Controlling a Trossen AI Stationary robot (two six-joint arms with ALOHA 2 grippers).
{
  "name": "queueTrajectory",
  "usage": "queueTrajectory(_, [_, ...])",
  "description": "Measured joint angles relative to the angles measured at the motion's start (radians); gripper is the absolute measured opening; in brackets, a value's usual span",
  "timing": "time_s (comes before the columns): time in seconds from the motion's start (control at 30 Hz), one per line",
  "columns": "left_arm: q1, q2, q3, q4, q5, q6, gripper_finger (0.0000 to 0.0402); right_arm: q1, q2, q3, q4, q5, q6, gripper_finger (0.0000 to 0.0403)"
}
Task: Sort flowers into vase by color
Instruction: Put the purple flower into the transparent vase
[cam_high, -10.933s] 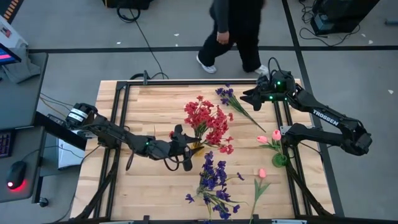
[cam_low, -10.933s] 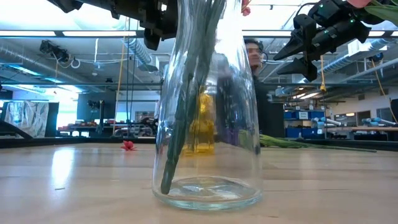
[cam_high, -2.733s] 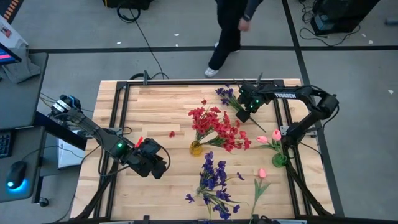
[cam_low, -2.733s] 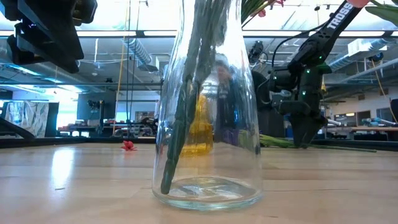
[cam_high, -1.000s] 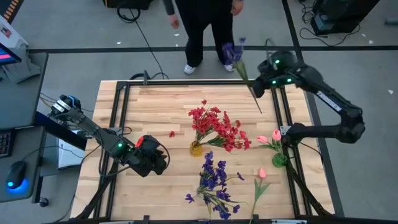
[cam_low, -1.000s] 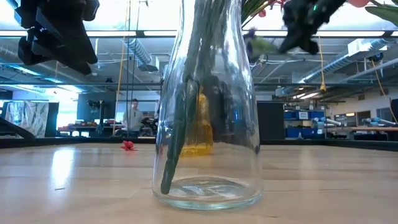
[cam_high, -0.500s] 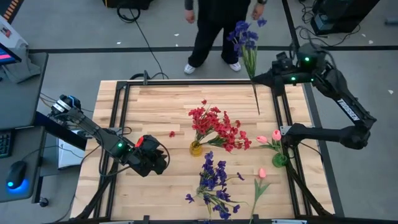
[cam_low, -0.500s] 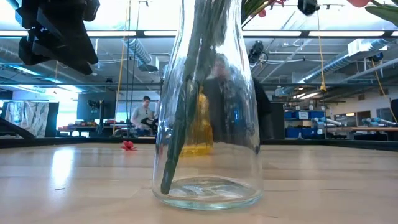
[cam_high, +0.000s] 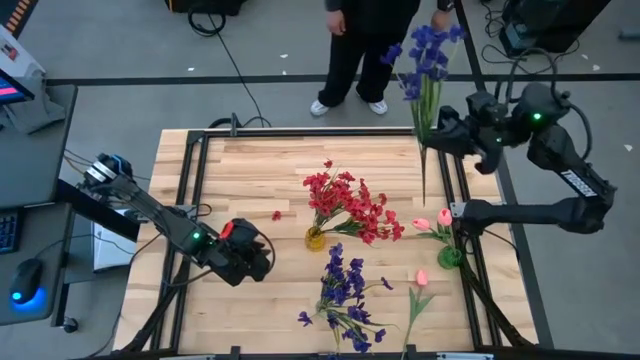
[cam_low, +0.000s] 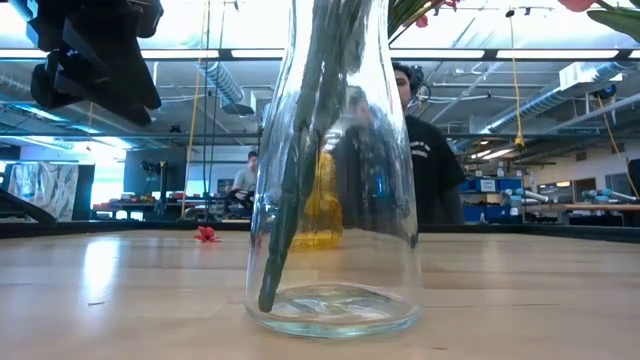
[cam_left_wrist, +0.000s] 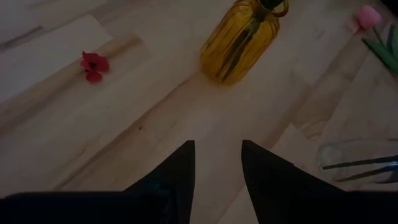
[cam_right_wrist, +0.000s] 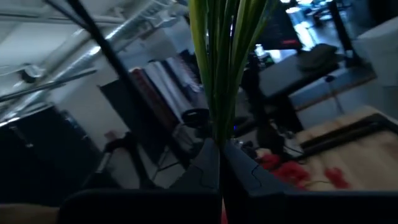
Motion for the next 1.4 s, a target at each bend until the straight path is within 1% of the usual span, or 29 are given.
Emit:
queueTrajectory(0.13, [0.0, 0.018, 0.0, 0.033, 0.003, -0.002, 0.0135, 0.083, -0.008, 0.0, 0.014, 0.022, 0.02, 0.0006])
queueTrajectory(0.33, [0.0, 0.018, 0.0, 0.071, 0.004, -0.002, 0.0135, 0.225, -0.004, 0.0, 0.086, 0.029, 0.063, 0.0006])
queueTrajectory(0.5, [-0.001, 0.018, 0.0, 0.071, 0.006, 0.011, 0.0135, 0.364, 0.014, 0.0, 0.177, 0.097, 0.075, 0.0006])
queueTrajectory(0.67, [-0.001, 0.018, 0.0, 0.096, 0.012, 0.031, 0.0135, 0.511, 0.068, 0.0, 0.257, 0.182, 0.074, 0.0006])
queueTrajectory(0.77, [-0.001, 0.018, 0.0, 0.105, 0.018, 0.038, 0.0135, 0.595, 0.119, 0.0, 0.302, 0.206, 0.066, 0.0006])
queueTrajectory(0.9, [-0.002, 0.018, 0.0, 0.152, 0.019, 0.119, 0.0135, 0.688, 0.189, 0.0, 0.352, 0.24, 0.038, 0.0006])
queueTrajectory(1.0, [-0.002, 0.018, 0.0, 0.179, 0.02, 0.186, 0.0135, 0.74, 0.235, 0.0, 0.39, 0.283, 0.016, 0.0006])
queueTrajectory(1.13, [-0.002, 0.018, 0.0, 0.199, 0.02, 0.239, 0.0135, 0.797, 0.282, 0.0, 0.438, 0.35, -0.005, 0.0006])
queueTrajectory(1.4, [-0.002, 0.017, 0.0, 0.268, 0.02, 0.344, 0.0135, 0.885, 0.38, 0.0, 0.454, 0.449, -0.014, 0.0006])
